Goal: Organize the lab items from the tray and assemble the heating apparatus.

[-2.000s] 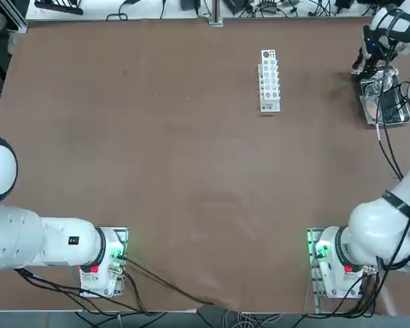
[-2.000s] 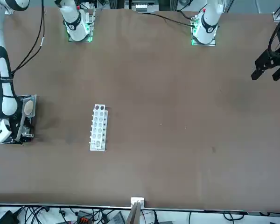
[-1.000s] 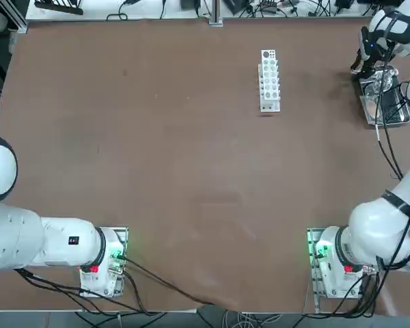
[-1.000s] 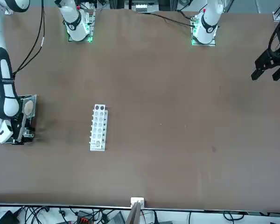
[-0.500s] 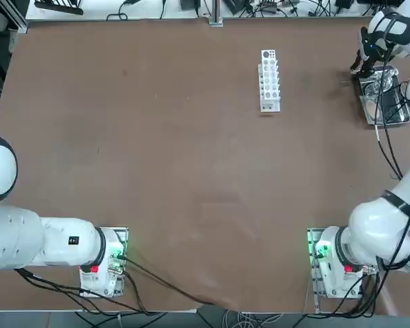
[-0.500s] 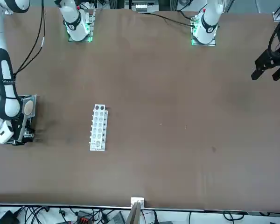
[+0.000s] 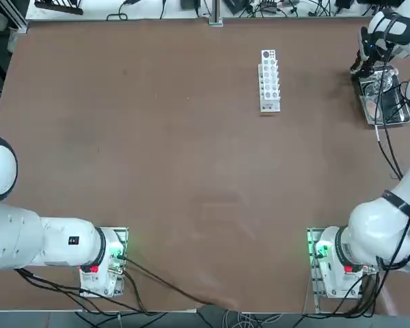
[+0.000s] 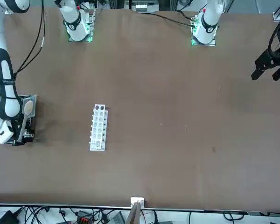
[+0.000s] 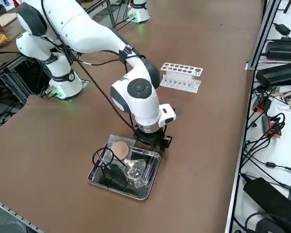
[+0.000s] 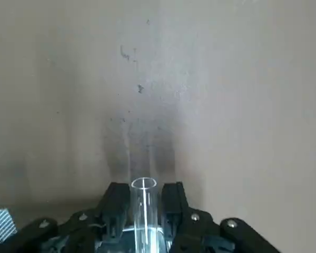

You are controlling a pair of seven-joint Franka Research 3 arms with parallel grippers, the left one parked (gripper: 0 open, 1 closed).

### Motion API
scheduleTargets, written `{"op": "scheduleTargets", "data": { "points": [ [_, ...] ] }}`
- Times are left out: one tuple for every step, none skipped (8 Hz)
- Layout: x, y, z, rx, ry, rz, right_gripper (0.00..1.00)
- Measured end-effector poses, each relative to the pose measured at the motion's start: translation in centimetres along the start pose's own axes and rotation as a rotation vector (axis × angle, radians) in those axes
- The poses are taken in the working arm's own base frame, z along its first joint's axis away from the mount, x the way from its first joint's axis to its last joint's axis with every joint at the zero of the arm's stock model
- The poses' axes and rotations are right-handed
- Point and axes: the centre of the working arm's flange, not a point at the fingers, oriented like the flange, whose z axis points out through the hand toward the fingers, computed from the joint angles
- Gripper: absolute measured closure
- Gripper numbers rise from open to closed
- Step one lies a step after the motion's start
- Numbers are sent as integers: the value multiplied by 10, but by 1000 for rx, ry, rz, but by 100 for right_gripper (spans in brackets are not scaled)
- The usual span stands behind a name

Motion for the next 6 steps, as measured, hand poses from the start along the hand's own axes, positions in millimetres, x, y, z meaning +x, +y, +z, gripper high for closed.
{"op": "scheduleTargets", "data": {
  "points": [
    [0,0,2,2,1,0,62],
    [0,-1,5,3,1,1,71],
    [0,0,4,-1,0,1,75],
    [-1,3,0,-12,0,3,78],
    [-1,8,-6,-30,6,10,78],
    [-1,12,-12,-51,20,25,78]
  ]
}}
